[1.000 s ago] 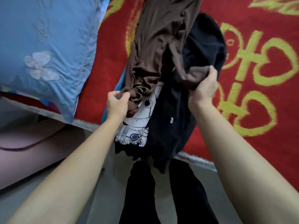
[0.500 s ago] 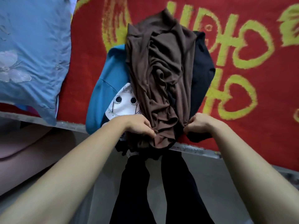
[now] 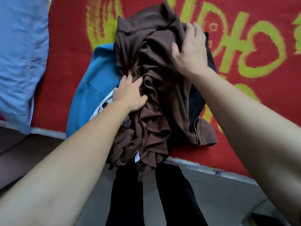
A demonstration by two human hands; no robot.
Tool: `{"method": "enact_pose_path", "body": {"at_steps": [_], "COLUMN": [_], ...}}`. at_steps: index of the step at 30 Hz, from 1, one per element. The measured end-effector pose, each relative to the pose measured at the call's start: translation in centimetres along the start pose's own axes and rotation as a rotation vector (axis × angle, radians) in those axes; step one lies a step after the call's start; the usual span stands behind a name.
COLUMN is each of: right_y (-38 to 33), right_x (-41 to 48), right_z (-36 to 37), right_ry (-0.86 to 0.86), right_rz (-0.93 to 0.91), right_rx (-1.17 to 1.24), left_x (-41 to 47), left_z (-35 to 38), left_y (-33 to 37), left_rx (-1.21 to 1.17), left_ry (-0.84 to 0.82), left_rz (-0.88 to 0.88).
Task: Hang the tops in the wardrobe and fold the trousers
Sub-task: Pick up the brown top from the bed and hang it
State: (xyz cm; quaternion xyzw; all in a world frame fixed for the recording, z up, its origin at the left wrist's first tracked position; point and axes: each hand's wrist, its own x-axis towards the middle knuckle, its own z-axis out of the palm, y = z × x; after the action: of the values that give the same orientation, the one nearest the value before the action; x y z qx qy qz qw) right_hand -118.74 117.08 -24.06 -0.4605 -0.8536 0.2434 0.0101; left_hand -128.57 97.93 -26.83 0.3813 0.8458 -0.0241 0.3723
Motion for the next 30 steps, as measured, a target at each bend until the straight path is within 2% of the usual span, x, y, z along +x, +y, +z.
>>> {"method": "enact_pose_path", "body": {"at_steps": [3, 5, 8, 11, 14, 16, 18, 22, 24, 27, 30], "right_y": [-1.7, -3.0, -4.2, -4.6, -4.9, -5.1, -5.6, -8.7, -10.9, -14.5, -18.3], "right_x": [4.6, 6.9, 8.5, 7.9, 5.5, 3.2, 0.5, -4.9, -7.6, -12.0, -16.8], "right_z": [1.6, 2.5, 2.4, 0.9, -1.5, -3.3, -5.4, -9.9, -12.7, -18.0, -23.5], "right_ry": [-0.057, -0.138, -0.163, -0.126, -0.009, 0.013, 0.005, -0.143, -0.224, -0.283, -0.321], "right_rz": [-0.015, 0.103, 0.304, 0.216, 0.094, 0.055, 0.019, 0.057, 0.109, 0.121, 0.057], "right_rx": [-0.123, -0.035, 0.128, 0.197, 0.327, 0.465, 0.636, 1.016, 1.175, 1.271, 1.292], "left_x": [0.5, 0.8, 0.9, 1.1, 1.4, 1.2, 0.4, -3.7, -6.6, -11.7, -17.8], "left_z": [0.6, 0.6, 0.6, 0.4, -0.5, -1.6, -3.2, -7.7, -10.6, -16.0, -20.8], "left_y": [-0.2, -0.3, -0.6, -1.4, -1.2, -0.8, -0.5, -1.4, -2.0, -1.6, -0.1], "left_rx": [0.035, 0.046, 0.063, 0.071, 0.051, -0.079, -0.309, -0.712, -0.859, -1.053, -1.168], "left_ry": [0.008, 0.001, -0.023, -0.036, -0.076, -0.117, -0.104, 0.256, 0.340, 0.279, 0.205], "left_rz": [-0.004, -0.009, 0.004, 0.008, 0.039, 0.062, 0.041, -0.109, -0.135, -0.084, 0.072]}}
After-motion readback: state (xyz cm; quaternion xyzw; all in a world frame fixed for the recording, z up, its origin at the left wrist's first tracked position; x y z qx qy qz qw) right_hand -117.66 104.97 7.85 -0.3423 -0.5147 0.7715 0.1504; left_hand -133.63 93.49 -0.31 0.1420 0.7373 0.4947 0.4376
